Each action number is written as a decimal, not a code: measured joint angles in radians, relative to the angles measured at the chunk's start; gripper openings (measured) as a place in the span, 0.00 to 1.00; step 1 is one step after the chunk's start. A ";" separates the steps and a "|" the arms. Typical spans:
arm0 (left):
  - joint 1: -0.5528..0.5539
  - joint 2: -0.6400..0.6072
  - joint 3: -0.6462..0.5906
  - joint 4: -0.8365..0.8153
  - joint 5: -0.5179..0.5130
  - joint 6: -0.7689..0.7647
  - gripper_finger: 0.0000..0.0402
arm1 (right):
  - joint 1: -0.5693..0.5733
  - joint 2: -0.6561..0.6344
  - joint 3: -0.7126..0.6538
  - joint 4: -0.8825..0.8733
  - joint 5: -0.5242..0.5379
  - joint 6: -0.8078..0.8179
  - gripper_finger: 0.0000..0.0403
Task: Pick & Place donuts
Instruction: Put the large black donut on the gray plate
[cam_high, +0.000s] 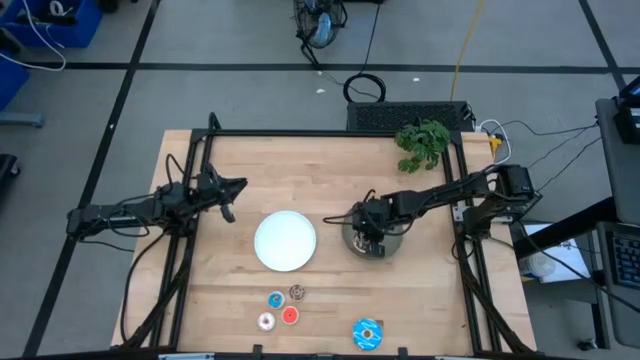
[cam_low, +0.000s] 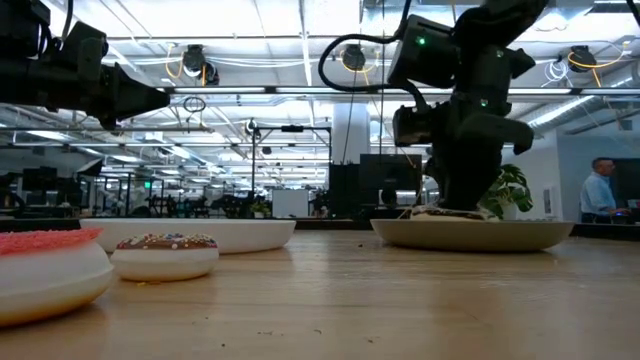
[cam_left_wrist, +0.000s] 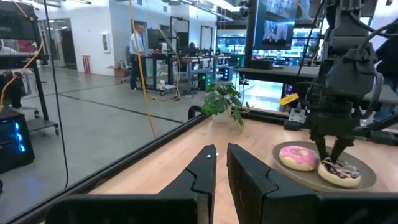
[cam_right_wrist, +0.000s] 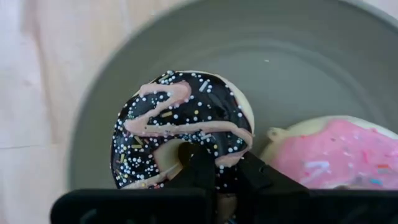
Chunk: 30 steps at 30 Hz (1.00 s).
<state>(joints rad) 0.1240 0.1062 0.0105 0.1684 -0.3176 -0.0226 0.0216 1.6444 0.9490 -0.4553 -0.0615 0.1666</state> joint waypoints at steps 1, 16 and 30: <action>0.000 0.000 0.000 0.000 0.000 -0.001 0.12 | 0.000 0.000 -0.002 0.002 0.016 0.005 0.03; 0.000 0.000 0.000 0.000 0.000 -0.001 0.12 | 0.007 0.000 -0.003 0.027 0.007 0.007 0.07; 0.000 0.000 0.000 -0.002 0.001 -0.007 0.12 | 0.033 0.000 -0.003 0.070 0.011 0.013 0.42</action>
<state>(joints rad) 0.1240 0.1062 0.0105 0.1661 -0.3171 -0.0296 0.0547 1.6444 0.9459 -0.3854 -0.0501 0.1791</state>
